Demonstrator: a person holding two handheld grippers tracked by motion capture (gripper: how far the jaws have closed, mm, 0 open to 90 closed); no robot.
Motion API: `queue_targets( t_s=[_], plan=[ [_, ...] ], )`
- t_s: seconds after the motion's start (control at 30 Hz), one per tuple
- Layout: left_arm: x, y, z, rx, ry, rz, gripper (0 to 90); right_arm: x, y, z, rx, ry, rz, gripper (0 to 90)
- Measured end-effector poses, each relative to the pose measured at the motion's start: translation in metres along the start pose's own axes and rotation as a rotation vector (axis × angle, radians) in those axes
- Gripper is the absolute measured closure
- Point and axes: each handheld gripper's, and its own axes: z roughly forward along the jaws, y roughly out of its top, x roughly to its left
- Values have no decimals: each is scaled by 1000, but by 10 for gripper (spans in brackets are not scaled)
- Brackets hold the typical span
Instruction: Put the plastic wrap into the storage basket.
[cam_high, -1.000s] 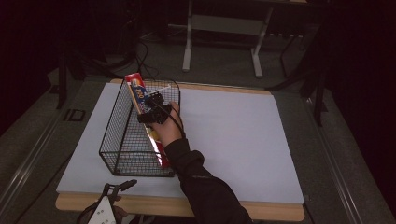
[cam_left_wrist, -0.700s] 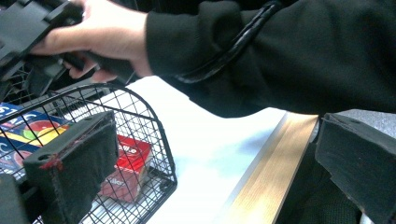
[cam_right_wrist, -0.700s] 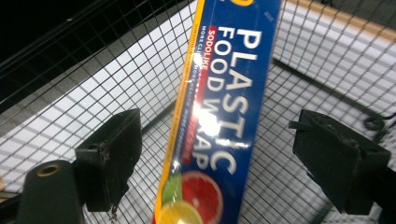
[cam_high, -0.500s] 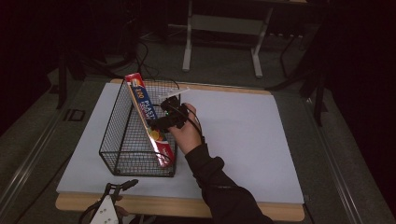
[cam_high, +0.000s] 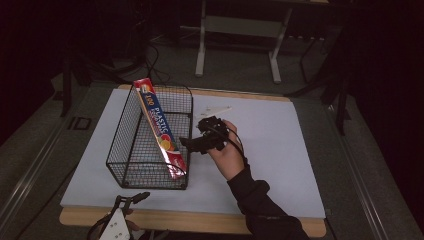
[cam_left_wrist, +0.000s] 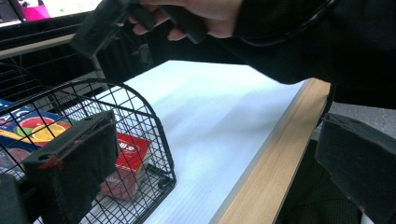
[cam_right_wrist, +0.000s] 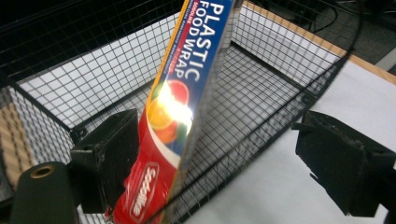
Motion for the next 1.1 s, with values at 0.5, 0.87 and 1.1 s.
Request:
queue_targets(
  t_s=[0.5,0.87,1.1],
  plan=[
    [-1,0,1,4,1,-4,0,-3,-54,-41,0,-49,-54,140],
    [-1,0,3,11,2,-1,0,-12,-94,-57,-22,-86,-54,140],
    [-1,0,3,9,2,-2,0,-10,-116,-63,-4,-95,-57,139]
  ],
)
